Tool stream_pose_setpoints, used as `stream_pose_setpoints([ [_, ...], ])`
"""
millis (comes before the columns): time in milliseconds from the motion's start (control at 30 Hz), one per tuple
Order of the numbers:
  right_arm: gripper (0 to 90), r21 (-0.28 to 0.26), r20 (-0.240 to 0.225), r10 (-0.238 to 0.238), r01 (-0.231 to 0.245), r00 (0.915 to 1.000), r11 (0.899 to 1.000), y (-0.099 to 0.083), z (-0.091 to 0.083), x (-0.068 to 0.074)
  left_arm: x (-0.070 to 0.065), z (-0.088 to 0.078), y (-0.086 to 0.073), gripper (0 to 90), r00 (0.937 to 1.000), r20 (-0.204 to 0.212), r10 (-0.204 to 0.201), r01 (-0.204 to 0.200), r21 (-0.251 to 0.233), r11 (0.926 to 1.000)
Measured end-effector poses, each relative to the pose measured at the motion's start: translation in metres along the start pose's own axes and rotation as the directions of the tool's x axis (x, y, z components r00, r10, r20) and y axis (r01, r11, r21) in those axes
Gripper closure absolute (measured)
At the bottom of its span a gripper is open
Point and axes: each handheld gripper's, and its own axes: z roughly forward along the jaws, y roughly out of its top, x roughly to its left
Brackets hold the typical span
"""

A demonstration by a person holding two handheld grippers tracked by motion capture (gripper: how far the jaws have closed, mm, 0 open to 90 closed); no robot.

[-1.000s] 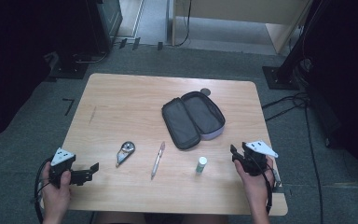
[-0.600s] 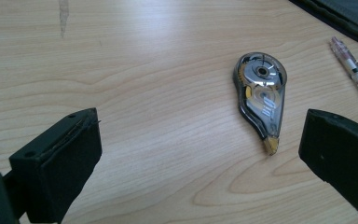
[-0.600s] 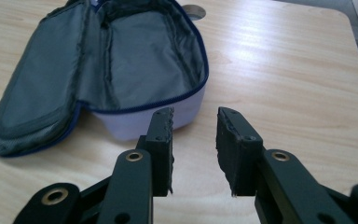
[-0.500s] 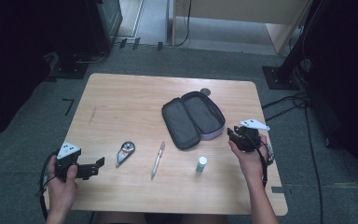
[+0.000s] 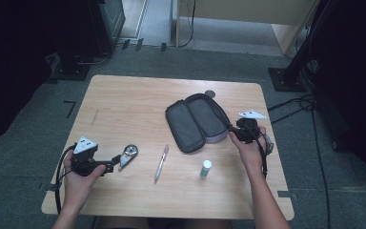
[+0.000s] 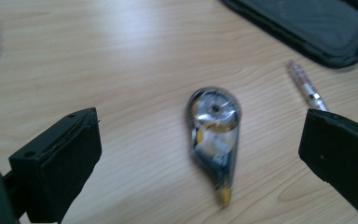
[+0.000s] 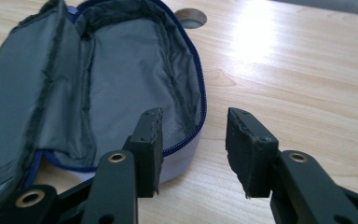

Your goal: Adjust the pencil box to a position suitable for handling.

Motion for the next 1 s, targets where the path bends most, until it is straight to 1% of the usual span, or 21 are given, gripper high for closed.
stream_pose_setpoints([
  [67,56.7,0.004,0.004,0.008,-0.008,1.0,1.0,0.002,0.003,0.0,-0.008,0.005,0.007,0.0,0.9996,0.021,0.016,-0.016,-0.007,0.9998],
  [133,57.4,0.008,0.019,0.029,-0.029,0.9994,1.0,0.003,0.005,-0.002,-0.015,0.011,0.014,0.0,0.9988,0.042,0.027,-0.026,-0.012,0.9996],
  [200,56.8,0.013,0.012,0.056,-0.056,0.9984,0.998,0.002,0.007,-0.002,-0.023,0.018,0.019,2.1,0.9983,0.051,0.03,-0.028,-0.026,0.9993],
  [233,56.5,0.011,-0.003,0.072,-0.072,0.9974,0.997,0.001,0.008,0.0,-0.027,0.021,0.021,3.5,0.9974,0.061,0.038,-0.037,-0.028,0.9989],
  [267,56.5,0.011,-0.003,0.072,-0.072,0.9974,0.997,0.001,0.008,0.0,-0.031,0.025,0.022,3.5,0.9966,0.068,0.047,-0.045,-0.03,0.9985],
  [300,56.9,0.01,-0.001,0.065,-0.065,0.9979,0.998,0.001,0.008,0.004,-0.036,0.029,0.024,3.5,0.9952,0.074,0.065,-0.063,-0.024,0.9977],
  [367,56.9,0.009,-0.004,0.056,-0.056,0.9984,0.998,0.001,0.008,0.006,-0.044,0.037,0.028,3.6,0.9922,0.087,0.089,-0.088,-0.016,0.996],
  [433,56.2,0.014,0.004,0.04,-0.04,0.9992,0.999,0.001,0.01,0.009,-0.051,0.044,0.031,3.7,0.9909,0.098,0.092,-0.091,-0.015,0.9957],
  [467,54.1,0.018,0.015,0.036,-0.036,0.9992,0.999,0.001,0.012,0.009,-0.054,0.046,0.032,3.7,0.991,0.101,0.088,-0.086,-0.021,0.9961],
  [500,51.7,0.02,0.022,0.034,-0.035,0.9992,0.999,0.001,0.014,0.008,-0.058,0.05,0.034,5.8,0.9908,0.106,0.083,-0.081,-0.029,0.9963],
  [533,51.0,0.022,0.032,0.041,-0.042,0.9987,0.999,0.001,0.016,0.005,-0.062,0.054,0.036,7.2,0.9902,0.113,0.082,-0.079,-0.029,0.9964],
  [567,50.3,0.026,0.027,0.063,-0.063,0.9977,0.998,0.001,0.02,0.001,-0.064,0.056,0.037,7.2,0.9893,0.118,0.086,-0.084,-0.025,0.9961],
  [600,50.3,0.026,0.027,0.063,-0.063,0.9977,0.998,0.001,0.02,0.001,-0.069,0.061,0.039,7.2,0.988,0.127,0.088,-0.086,-0.02,0.9961],
  [633,50.1,0.031,0.027,0.081,-0.082,0.9963,0.996,0.001,0.023,-0.001,-0.072,0.065,0.04,7.3,0.9865,0.137,0.091,-0.09,-0.013,0.9959],
  [700,50.2,0.042,0.009,0.098,-0.098,0.9952,0.994,0.0,0.027,-0.003,-0.081,0.073,0.043,7.2,0.9839,0.147,0.102,-0.102,-0.006,0.9948],
  [733,53.2,0.053,0.008,0.106,-0.106,0.9944,0.993,-0.001,0.03,-0.002,-0.085,0.076,0.044,7.3,0.9823,0.151,0.11,-0.111,-0.002,0.9938],
  [833,54.4,0.061,0.009,0.101,-0.101,0.9949,0.993,-0.002,0.034,0.0,-0.099,0.087,0.047,7.3,0.9785,0.165,0.123,-0.126,0.01,0.9919],
  [867,55.2,0.062,0.009,0.108,-0.109,0.9941,0.992,-0.002,0.035,0.0,-0.104,0.091,0.048,7.2,0.9767,0.172,0.129,-0.133,0.013,0.991],
  [1000,59.0,0.048,0.015,0.117,-0.118,0.993,0.992,-0.002,0.035,0.001,-0.12,0.103,0.05,7.2,0.9713,0.193,0.14,-0.147,0.025,0.9888],
])
